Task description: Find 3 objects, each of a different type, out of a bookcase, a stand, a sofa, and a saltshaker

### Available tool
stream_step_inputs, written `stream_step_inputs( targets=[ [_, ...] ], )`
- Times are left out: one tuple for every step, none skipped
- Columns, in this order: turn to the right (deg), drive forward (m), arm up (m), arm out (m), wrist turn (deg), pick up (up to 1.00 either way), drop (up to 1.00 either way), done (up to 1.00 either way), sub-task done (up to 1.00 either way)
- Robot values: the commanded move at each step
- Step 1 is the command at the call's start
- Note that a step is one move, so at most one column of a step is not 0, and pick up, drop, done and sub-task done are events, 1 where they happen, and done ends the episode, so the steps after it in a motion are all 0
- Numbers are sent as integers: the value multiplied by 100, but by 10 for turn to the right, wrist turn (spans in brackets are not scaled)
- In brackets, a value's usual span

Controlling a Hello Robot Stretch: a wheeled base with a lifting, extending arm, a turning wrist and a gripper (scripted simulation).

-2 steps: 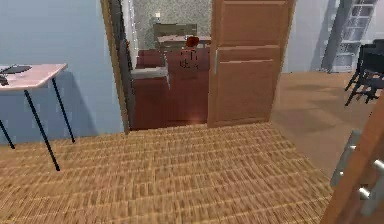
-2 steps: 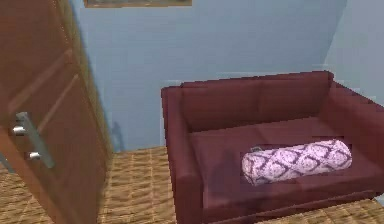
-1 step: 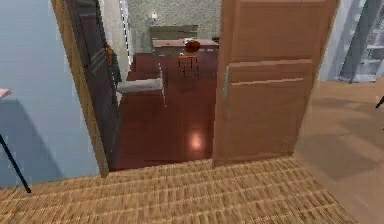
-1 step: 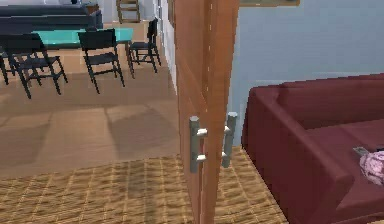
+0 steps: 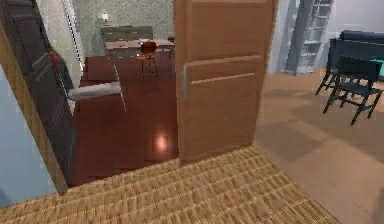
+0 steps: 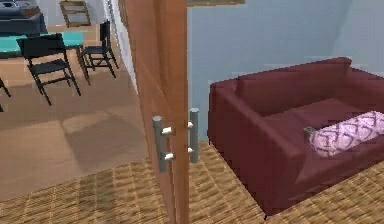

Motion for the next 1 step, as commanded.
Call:
stream_step_inputs(
  targets=[
    [0, 35, 0, 0, 0, 0, 0, 0, 0]
  ],
)
